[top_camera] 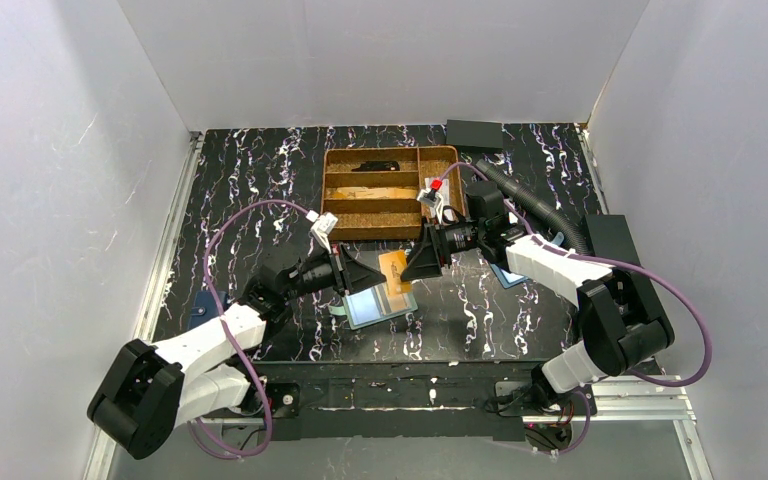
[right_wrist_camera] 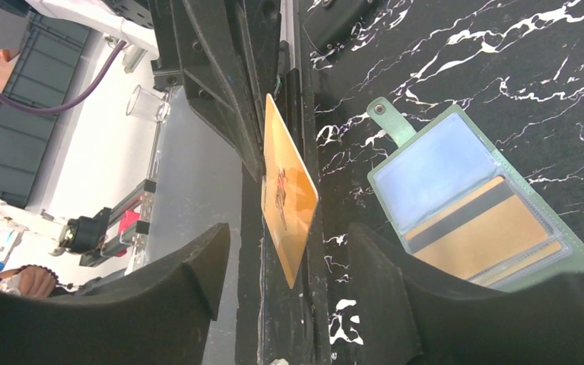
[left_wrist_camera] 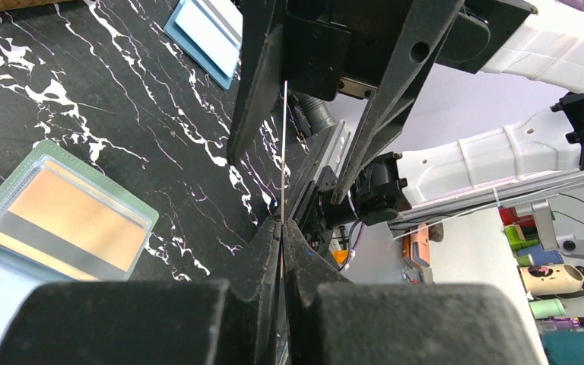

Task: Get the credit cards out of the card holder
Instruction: Remove the credit card from the card holder.

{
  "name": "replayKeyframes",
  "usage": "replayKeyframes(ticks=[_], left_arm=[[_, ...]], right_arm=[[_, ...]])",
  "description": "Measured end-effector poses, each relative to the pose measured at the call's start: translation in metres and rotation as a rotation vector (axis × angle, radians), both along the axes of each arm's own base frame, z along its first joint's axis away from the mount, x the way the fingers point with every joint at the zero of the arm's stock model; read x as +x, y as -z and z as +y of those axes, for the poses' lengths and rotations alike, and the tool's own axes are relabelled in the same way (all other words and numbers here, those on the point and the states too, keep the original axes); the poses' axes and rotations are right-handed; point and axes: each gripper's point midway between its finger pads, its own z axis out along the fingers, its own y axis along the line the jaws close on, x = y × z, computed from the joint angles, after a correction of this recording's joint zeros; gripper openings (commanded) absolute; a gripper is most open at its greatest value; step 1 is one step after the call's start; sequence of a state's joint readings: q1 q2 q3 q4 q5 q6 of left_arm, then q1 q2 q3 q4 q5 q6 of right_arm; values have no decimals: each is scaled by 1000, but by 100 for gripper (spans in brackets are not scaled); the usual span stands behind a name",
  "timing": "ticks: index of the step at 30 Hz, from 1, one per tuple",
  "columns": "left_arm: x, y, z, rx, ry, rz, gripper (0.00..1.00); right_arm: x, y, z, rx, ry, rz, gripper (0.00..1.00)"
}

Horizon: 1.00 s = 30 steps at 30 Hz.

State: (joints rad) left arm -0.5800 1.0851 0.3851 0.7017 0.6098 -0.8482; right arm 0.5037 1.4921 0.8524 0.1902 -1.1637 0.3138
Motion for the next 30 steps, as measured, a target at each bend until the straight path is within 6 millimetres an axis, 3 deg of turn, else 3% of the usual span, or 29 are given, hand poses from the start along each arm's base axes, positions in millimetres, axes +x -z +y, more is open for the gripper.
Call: replayKeyframes(ticks=[4,7,10,12,16,22,27,30], left_arm=[[1,-1,0,-1,-1,-2,0],[1,0,0,1,-1,2,0],[1,0,-1,1,-1,4,9],[2,0,-1,2,-5,3,13],[4,-2,-2,-1,-9,5,36],[13,-8,1,-8,-65,-2,98],[22,-38,14,-65,-182,-86,98],[25,-42,14,-84,-193,-76,98]], right_arm=[[-2,-1,0,5,-9,8,44],[-3,-2,-1,8,-15,10,19],[-3,-3,-1,10,-17,13,1],[-4,-5,-2,16,-25,21,1],[-4,-6,-3,21,-29,22,1],[5,-10,-14,37,-10,30,1],[34,-21,-39,49,104,33,1],[48,-32,-51,59,159,29,1]])
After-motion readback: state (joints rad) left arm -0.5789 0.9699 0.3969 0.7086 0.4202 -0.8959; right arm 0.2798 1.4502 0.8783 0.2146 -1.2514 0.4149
